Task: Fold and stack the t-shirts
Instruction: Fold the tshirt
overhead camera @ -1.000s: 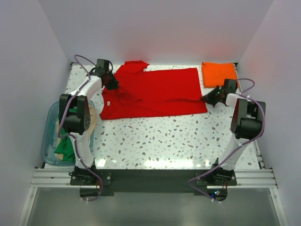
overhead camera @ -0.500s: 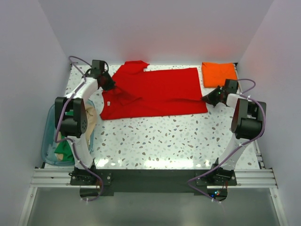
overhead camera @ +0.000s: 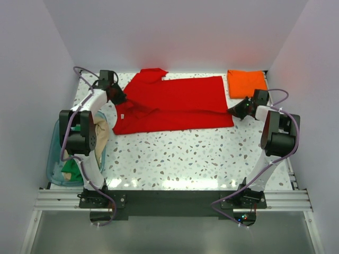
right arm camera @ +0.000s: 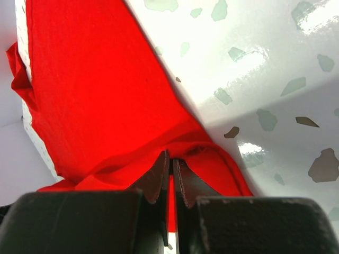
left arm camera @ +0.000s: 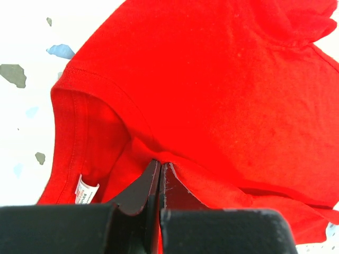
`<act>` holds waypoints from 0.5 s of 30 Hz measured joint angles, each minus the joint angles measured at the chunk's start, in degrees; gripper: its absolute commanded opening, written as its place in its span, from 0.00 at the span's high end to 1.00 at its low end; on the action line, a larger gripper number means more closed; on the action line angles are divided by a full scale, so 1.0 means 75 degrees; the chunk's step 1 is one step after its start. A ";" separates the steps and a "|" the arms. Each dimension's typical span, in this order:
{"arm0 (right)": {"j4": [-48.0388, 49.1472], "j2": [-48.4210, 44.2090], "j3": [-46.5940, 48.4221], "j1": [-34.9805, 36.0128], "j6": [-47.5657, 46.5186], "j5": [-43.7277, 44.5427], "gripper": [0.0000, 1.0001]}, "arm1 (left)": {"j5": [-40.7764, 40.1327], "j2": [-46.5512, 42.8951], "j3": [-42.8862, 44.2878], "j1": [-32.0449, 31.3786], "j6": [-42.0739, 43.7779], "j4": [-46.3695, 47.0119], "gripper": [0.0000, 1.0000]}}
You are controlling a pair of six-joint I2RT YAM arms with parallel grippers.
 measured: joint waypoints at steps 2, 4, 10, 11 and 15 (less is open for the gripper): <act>0.0020 0.0000 -0.0003 0.0000 0.0000 -0.0003 1.00 | 0.0017 -0.0047 -0.0041 0.0003 0.0000 0.0038 1.00; 0.0052 0.0000 -0.0003 0.0000 0.0003 -0.0009 1.00 | 0.0041 -0.0085 -0.0067 0.0009 0.0000 0.0061 1.00; 0.0102 0.0026 0.0044 0.0000 0.0041 -0.0140 0.75 | 0.0105 -0.0099 -0.0073 0.0017 -0.0003 0.0087 1.00; 0.0108 0.0073 0.0117 -0.0003 0.0067 -0.0213 0.67 | 0.0111 -0.0099 -0.0073 0.0017 -0.0003 0.0087 1.00; 0.0073 0.0204 0.0475 -0.0015 0.0058 -0.0396 0.40 | 0.0140 -0.0093 -0.0073 0.0023 -0.0009 0.0143 0.84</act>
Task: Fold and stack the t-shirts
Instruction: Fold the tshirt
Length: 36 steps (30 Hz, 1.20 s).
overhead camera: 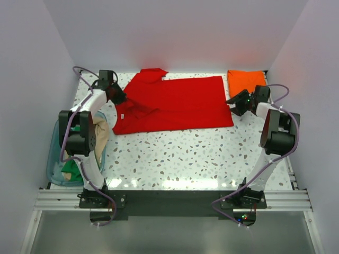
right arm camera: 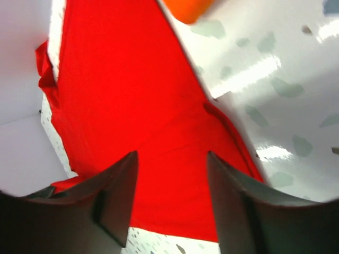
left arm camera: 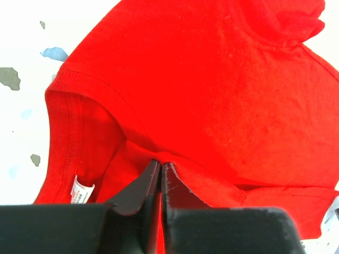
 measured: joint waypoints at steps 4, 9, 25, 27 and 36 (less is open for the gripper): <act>-0.0029 -0.0073 0.0277 -0.0003 -0.0160 0.0003 0.34 | -0.0006 0.0003 0.0000 0.0015 -0.0052 0.0119 0.38; -0.0414 -0.0825 -0.0114 0.0003 -0.0385 0.0280 0.36 | -0.0038 -0.0006 0.0000 0.0073 -0.0140 0.0187 0.31; -0.0437 -0.3436 -0.3346 0.0038 -0.0612 0.1055 0.49 | -0.2629 -0.3786 -0.3666 -0.1046 -0.1445 -0.0239 0.36; -0.0425 -0.3436 -0.3366 0.0041 -0.0618 0.1070 0.50 | -0.2897 -0.4010 -0.4016 -0.1317 -0.1690 -0.0306 0.38; -0.0213 -0.3354 -0.3418 0.0044 -0.0606 0.1209 0.53 | -0.3471 -0.4062 -0.5199 -0.1498 -0.2221 -0.0262 0.46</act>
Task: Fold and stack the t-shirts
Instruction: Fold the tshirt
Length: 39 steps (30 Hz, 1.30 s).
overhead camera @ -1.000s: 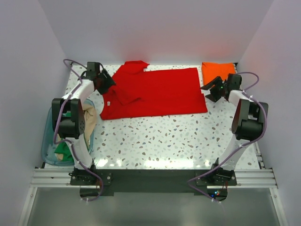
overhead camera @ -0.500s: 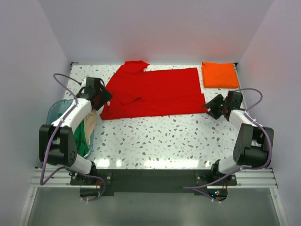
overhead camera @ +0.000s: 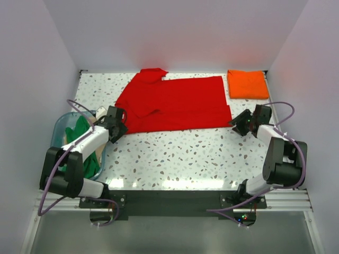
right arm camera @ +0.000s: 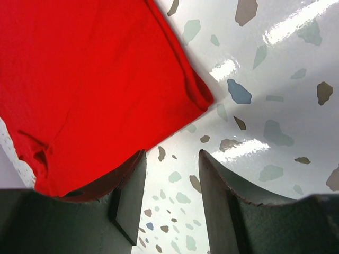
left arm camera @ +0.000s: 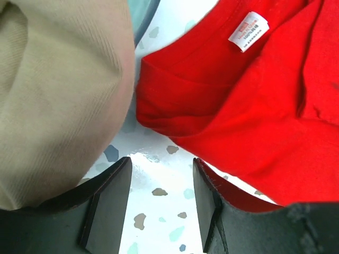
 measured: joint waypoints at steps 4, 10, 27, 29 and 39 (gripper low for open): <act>0.0108 0.0213 0.0000 0.0026 0.0017 0.0003 0.55 | -0.0149 0.0154 -0.0032 0.0000 -0.0003 0.0201 0.46; 0.0178 0.0490 0.0000 0.0029 0.0061 0.0000 0.56 | -0.0323 0.0580 -0.0006 0.0017 0.0012 0.0481 0.50; 0.0361 0.1099 0.0268 0.0047 0.0178 0.0020 0.58 | -0.0417 0.1402 0.0321 0.0227 0.0251 0.0868 0.65; 0.0358 0.1195 0.0379 0.0064 0.0204 0.0064 0.58 | -0.0423 0.1486 0.0364 0.0233 0.0291 0.0883 0.68; 0.0350 0.1580 0.0822 0.0079 0.0283 0.0265 0.97 | -0.0428 0.1682 0.0720 0.0312 0.0571 0.0874 1.00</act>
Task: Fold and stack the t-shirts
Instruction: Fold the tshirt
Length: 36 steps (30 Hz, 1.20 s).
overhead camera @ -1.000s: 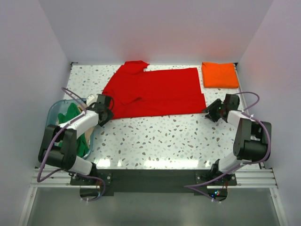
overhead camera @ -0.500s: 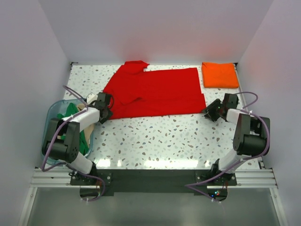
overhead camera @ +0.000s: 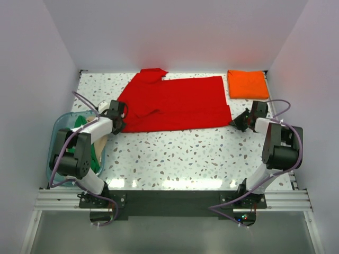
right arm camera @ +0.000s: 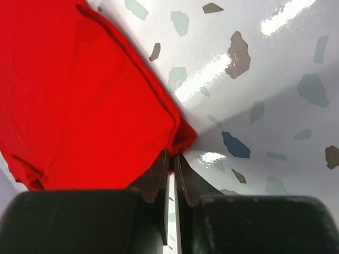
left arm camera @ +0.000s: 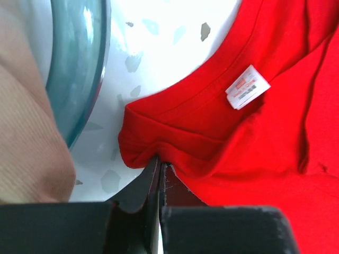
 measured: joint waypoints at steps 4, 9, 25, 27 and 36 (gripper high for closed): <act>-0.0119 -0.0020 0.0102 0.0000 -0.0015 0.0015 1.00 | 0.0000 -0.0003 0.0149 0.0026 0.0114 -0.0055 1.00; -0.0583 -0.0513 0.0111 -0.0012 -0.0122 0.0166 1.00 | 0.0006 -0.0093 0.0146 0.0026 0.0114 -0.0187 1.00; -0.2384 -0.3238 -0.0868 -0.0903 -0.0883 0.0105 1.00 | 0.0358 -0.2975 -0.1448 -0.0102 -0.0283 -0.0848 1.00; -0.2675 -0.3637 -0.1037 -0.0953 -0.0997 0.0128 1.00 | 0.0393 -0.3319 -0.1684 -0.0137 -0.0367 -0.0991 1.00; -0.4115 -0.5275 -0.1323 -0.1055 -0.1408 0.0399 0.99 | 0.0554 -0.4776 -0.2463 -0.0265 -0.0711 -0.1600 1.00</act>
